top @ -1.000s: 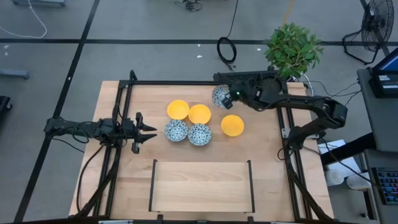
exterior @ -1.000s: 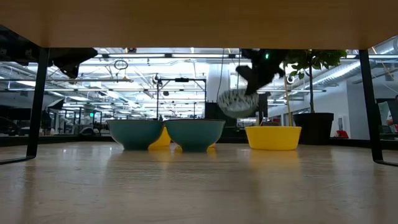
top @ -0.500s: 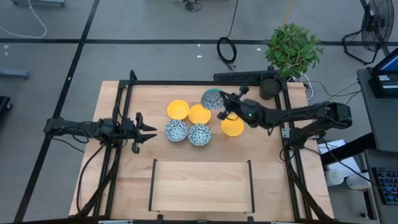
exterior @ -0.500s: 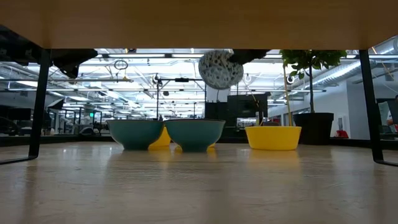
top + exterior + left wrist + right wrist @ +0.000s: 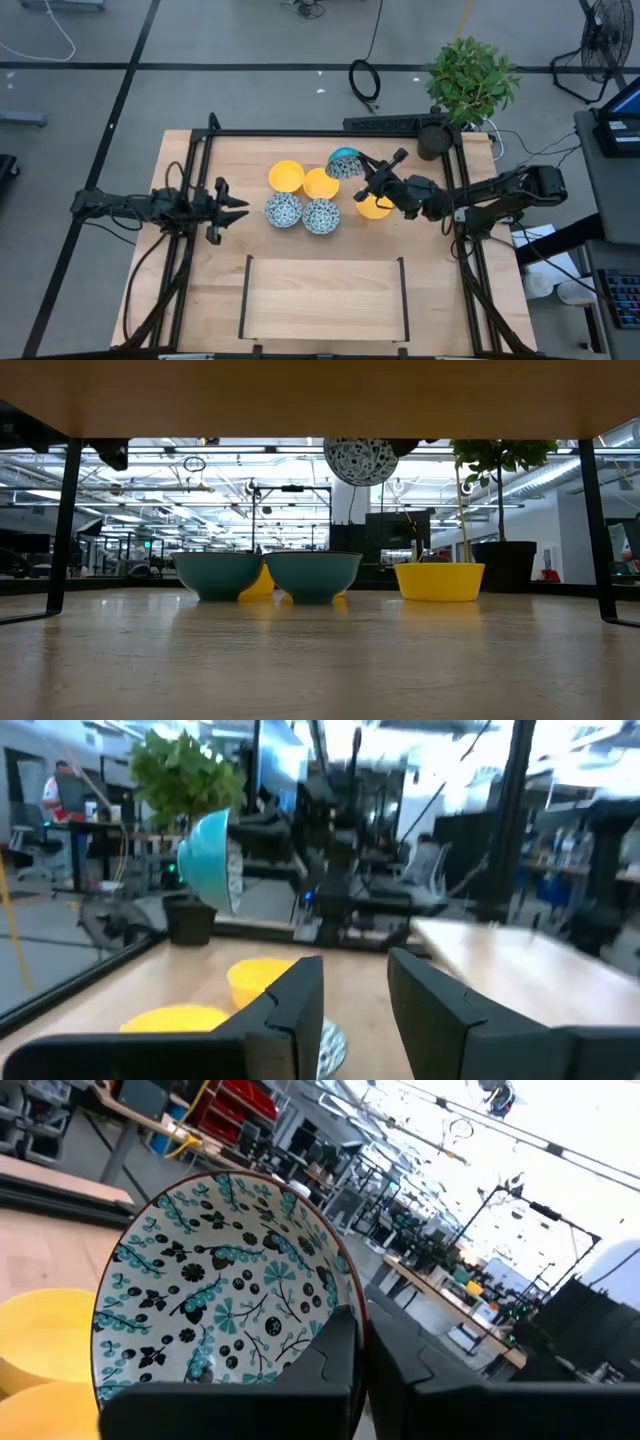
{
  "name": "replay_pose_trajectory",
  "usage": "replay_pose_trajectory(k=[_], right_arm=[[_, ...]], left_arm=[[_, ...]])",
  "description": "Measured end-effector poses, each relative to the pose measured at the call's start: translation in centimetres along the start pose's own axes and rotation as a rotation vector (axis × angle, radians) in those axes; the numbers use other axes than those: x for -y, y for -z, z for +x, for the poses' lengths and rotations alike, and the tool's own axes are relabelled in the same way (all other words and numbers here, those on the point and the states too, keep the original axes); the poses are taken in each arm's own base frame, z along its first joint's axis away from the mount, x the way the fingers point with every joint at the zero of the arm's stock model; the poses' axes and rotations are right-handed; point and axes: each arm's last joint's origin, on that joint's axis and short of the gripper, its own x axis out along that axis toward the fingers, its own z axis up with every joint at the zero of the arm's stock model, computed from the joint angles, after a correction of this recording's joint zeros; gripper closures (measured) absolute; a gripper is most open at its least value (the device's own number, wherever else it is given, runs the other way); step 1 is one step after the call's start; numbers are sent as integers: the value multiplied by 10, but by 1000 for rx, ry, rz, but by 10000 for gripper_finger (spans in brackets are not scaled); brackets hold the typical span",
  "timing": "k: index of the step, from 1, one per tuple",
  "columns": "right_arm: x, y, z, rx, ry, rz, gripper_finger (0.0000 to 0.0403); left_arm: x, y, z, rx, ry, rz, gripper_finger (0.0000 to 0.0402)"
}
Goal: Pick & Place Mini bowls
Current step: Put the top white bowl on the shelf
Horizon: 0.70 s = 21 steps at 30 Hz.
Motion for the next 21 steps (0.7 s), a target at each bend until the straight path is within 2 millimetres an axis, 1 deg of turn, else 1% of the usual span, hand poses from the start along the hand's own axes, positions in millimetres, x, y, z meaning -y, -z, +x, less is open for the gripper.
replay_pose_trajectory(k=[4,9,16,18,21], right_arm=[[0,0,0,3,1,-2,403],[1,-2,1,34,-19,27,403],[-1,-5,1,112,-52,75,403],[0,-6,1,120,-49,91,403],[0,-6,2,127,-67,120,403]], left_arm=[[-2,-4,0,43,-88,6,284],[-2,-4,1,57,-92,-142,284],[-4,-15,9,199,-170,-288,283],[-4,-14,14,196,-208,-291,283],[-5,-11,26,131,-300,-271,275]])
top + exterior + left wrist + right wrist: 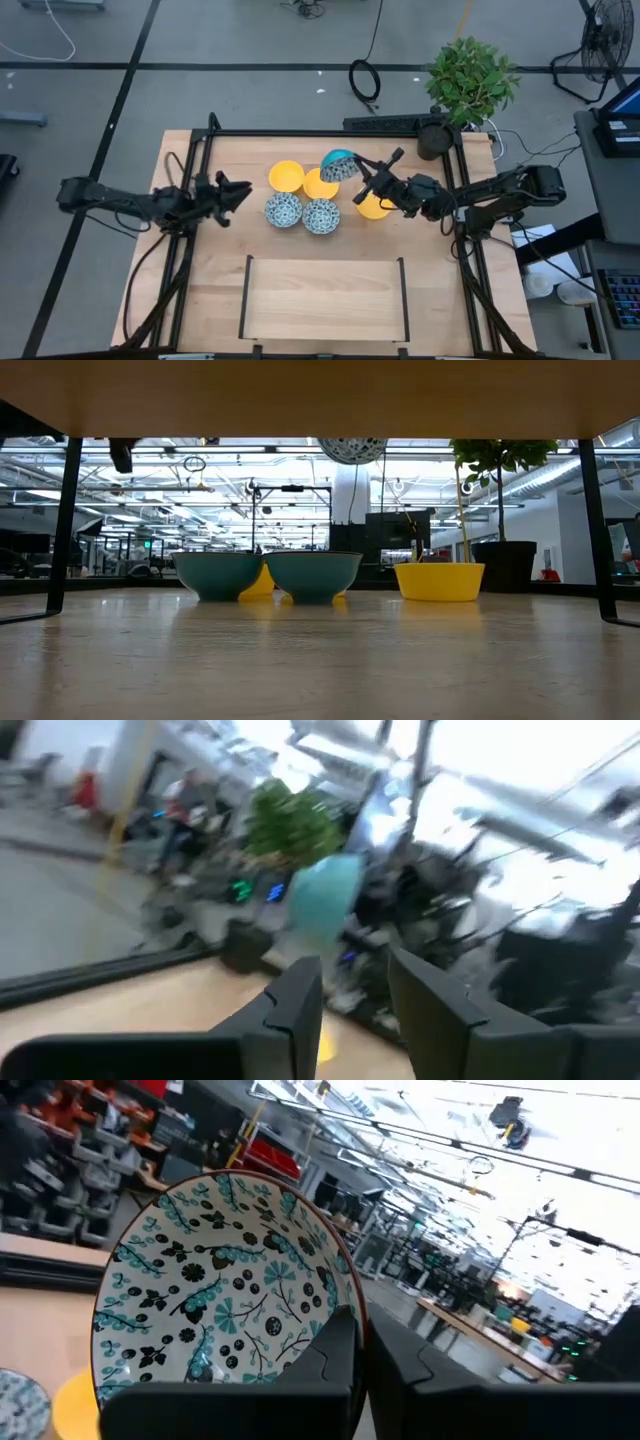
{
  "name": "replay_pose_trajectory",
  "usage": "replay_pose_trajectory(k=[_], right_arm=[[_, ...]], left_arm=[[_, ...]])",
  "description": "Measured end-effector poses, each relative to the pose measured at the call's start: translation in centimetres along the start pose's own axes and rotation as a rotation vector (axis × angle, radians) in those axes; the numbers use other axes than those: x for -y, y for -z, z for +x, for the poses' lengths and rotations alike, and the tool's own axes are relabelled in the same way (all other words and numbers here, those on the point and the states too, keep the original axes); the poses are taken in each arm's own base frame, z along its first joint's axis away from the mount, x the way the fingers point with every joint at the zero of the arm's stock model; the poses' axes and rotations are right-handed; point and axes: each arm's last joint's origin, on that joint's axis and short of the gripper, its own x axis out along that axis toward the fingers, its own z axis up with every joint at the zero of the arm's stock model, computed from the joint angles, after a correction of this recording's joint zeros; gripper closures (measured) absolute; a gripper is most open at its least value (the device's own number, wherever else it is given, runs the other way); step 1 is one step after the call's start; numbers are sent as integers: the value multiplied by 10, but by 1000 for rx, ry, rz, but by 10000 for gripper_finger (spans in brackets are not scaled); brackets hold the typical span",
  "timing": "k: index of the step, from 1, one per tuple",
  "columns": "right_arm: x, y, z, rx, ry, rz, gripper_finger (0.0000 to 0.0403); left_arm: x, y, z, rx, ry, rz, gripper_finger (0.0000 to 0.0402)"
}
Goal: Pick & Place Mini bowls
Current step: Put the top white bowl on the shelf
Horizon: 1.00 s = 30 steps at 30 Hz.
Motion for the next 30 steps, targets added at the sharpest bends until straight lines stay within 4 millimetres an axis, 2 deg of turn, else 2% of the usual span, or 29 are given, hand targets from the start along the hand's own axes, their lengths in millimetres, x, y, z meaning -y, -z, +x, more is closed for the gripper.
replay_pose_trajectory(k=[5,9,13,17,21,25,30], right_arm=[[0,0,0,1,2,3,403],[0,0,0,2,4,2,403],[1,0,0,0,11,-9,403],[1,0,0,-14,31,-30,403],[1,0,0,-15,31,-38,403],[1,0,0,-13,28,-51,403],[1,0,0,-13,27,-51,403]], left_arm=[[14,-2,33,-68,-134,154,210],[35,-10,73,-89,-208,341,151],[55,-7,114,-151,-202,549,118],[71,1,150,-192,-197,670,106],[78,13,175,-228,-231,775,106],[75,22,195,-251,-361,866,105],[66,30,212,-271,-407,895,105]])
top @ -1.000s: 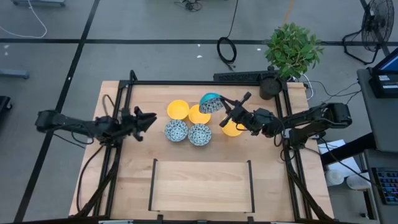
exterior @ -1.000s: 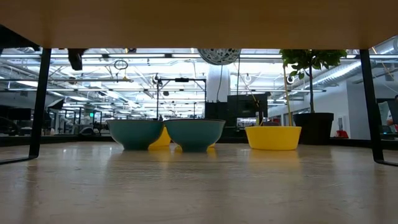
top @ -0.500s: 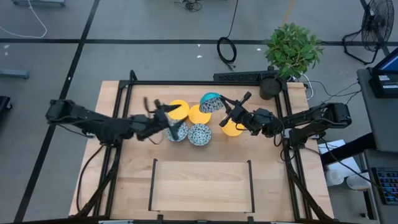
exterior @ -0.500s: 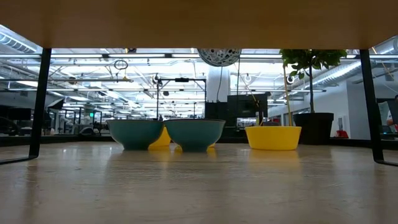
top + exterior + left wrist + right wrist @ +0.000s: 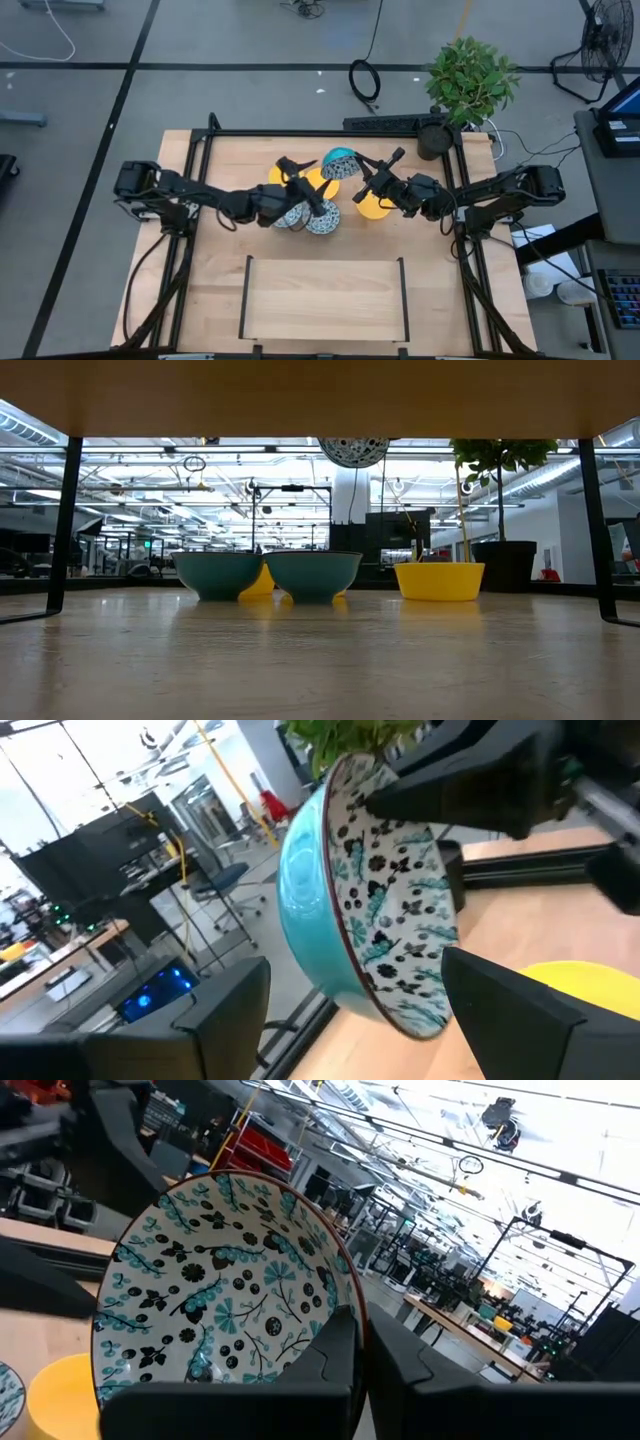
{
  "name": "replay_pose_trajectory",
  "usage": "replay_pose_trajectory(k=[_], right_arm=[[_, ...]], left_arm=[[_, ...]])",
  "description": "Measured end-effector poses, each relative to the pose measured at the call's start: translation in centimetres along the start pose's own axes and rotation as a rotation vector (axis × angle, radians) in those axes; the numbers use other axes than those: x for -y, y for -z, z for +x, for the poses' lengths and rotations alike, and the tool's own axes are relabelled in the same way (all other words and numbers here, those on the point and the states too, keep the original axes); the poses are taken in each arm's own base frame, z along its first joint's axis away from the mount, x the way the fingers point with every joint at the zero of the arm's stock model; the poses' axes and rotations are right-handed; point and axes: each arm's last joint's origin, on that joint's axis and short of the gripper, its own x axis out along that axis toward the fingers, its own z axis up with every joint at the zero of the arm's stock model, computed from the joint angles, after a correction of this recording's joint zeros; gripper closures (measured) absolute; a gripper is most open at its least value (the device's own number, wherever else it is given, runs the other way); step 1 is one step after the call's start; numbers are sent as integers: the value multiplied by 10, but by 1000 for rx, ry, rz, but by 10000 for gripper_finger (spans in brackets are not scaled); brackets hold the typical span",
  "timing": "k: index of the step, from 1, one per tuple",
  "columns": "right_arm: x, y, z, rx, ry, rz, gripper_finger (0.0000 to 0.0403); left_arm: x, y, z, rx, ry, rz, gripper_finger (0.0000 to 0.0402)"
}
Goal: Pick & Place Mini bowls
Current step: Put the top white bowl on the shelf
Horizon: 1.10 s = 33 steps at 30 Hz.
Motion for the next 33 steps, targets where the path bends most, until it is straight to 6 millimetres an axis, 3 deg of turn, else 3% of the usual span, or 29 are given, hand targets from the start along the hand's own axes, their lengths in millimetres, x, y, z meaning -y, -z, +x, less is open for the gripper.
replay_pose_trajectory(k=[6,10,15,24,33], right_arm=[[0,0,0,2,-3,-2,403],[0,0,0,3,-4,-7,403],[0,0,0,3,-2,-6,403],[-1,-2,0,20,-22,7,400],[-7,-2,-4,23,-78,-10,367]], left_arm=[[-5,-1,10,-9,-41,-14,106],[-9,-3,11,-7,-79,-23,130],[-14,-2,16,-3,-72,-87,201],[-17,-1,19,7,-62,-166,371],[-24,-8,11,-9,-90,-96,385]])
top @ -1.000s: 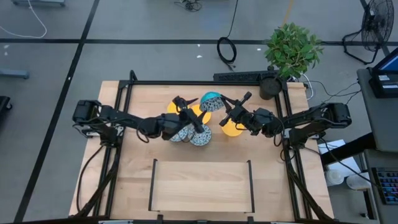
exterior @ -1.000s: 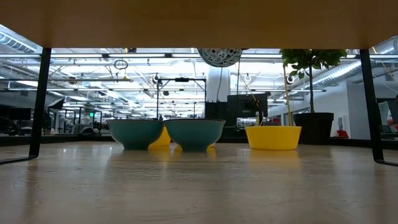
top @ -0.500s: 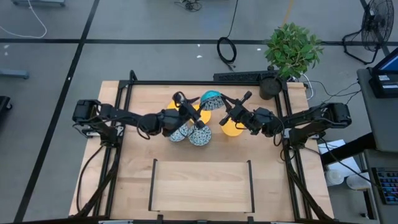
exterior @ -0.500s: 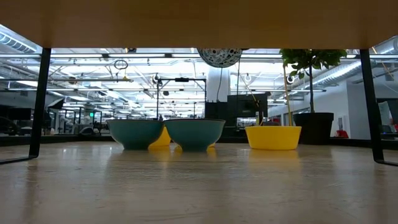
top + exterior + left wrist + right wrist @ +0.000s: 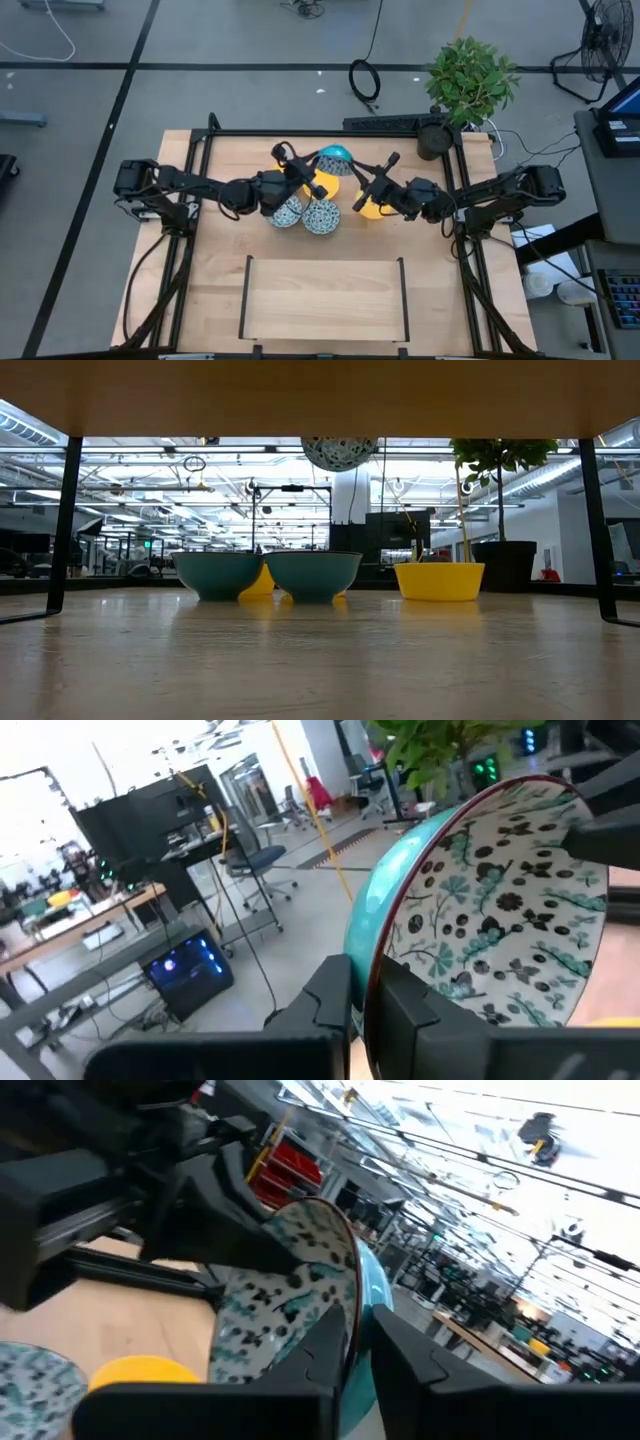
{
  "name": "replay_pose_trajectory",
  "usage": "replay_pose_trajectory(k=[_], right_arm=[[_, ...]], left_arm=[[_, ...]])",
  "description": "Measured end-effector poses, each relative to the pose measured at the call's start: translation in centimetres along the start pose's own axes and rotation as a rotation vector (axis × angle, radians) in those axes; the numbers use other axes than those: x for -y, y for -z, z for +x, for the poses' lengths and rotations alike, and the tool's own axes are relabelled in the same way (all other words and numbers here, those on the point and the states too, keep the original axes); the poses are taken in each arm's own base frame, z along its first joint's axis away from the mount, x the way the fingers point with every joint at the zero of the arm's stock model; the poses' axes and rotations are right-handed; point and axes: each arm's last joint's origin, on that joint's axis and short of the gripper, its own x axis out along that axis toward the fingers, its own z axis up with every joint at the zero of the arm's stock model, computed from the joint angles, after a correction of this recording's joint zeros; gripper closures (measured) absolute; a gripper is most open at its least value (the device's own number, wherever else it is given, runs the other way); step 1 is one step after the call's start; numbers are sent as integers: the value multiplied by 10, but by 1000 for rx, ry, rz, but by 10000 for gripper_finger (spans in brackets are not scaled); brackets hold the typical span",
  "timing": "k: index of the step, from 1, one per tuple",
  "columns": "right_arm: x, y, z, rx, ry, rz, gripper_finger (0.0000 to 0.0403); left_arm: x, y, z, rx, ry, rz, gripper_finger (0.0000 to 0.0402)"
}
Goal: Pick & Place Mini bowls
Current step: Put the top white bowl on the shelf
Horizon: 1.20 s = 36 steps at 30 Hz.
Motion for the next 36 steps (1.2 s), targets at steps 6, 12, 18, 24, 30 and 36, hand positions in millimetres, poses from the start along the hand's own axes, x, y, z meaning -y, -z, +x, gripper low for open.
replay_pose_trajectory(k=[6,12,18,24,30,36], right_arm=[[-5,-4,-5,-4,0,-5,332],[-5,-3,-7,-64,78,-20,311],[-3,-2,-7,-111,135,-14,303],[-2,-1,-7,-128,150,-37,303],[-1,1,-8,-186,212,-67,303],[-2,3,-8,-209,222,-41,303]], left_arm=[[-27,-25,-27,-15,-6,17,391],[-57,-44,-65,-53,69,-58,392],[-78,-51,-100,-99,328,-284,392],[-96,-70,-119,-320,631,-482,392],[-86,-91,-120,-692,731,-419,392],[-51,-110,-125,-850,1009,-114,392]])
